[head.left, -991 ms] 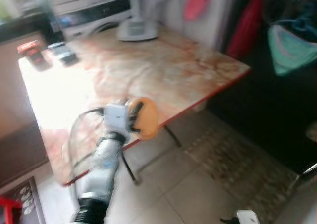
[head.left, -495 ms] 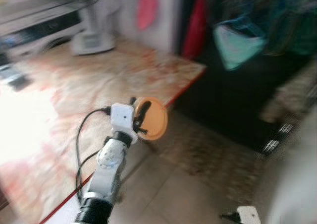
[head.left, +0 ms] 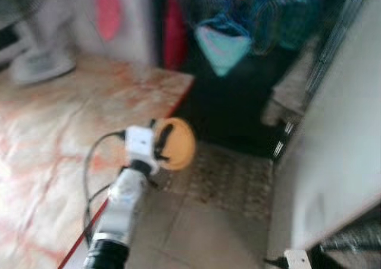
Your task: Restocking fridge
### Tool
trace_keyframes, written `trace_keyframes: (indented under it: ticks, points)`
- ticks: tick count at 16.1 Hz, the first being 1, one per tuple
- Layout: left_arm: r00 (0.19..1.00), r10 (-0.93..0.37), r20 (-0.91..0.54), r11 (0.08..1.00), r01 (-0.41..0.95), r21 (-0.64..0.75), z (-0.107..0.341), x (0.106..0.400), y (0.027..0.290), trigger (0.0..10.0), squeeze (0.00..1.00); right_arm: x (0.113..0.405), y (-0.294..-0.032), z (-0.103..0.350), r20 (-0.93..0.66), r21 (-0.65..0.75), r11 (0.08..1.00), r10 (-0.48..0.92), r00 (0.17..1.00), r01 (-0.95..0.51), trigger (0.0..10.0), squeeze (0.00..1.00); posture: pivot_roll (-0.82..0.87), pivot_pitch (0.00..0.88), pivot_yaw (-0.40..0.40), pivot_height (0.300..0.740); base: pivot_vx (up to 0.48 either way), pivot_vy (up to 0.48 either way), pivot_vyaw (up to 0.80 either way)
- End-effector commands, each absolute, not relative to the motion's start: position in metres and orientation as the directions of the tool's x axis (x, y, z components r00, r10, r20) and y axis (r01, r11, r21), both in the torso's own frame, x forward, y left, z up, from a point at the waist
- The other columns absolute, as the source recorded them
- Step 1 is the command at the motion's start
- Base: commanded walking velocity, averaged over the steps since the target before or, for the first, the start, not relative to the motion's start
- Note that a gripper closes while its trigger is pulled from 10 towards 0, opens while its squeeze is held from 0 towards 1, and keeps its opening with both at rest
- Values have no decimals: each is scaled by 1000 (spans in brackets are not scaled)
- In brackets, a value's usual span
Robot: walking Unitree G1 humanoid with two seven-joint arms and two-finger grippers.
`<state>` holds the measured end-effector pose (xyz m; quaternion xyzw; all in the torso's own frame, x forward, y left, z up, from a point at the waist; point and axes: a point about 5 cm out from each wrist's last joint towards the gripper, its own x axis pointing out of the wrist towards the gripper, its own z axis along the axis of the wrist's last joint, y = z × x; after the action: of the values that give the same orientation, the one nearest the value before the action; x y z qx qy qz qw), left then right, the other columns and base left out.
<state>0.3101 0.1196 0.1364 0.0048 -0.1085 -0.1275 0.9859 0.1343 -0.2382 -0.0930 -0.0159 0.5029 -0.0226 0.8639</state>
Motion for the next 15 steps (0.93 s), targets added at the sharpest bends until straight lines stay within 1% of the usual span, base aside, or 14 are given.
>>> trace_keyframes:
  ticks: [1, 15]
  points:
    - [932, -276, 235, 960, 280, 18, 142, 311, 111, 10000, 0, 131, -239, -94, -875, -51, 998, -58, 481, 26, 10000, 0, -83, 0, 68, 740, 0, 0, -756]
    - [934, -271, 232, 961, 275, 16, 140, 312, 112, 10000, 0, 131, -240, -94, -877, -57, 998, -59, 477, 17, 10000, 0, -82, 0, 64, 740, 0, 0, -755]
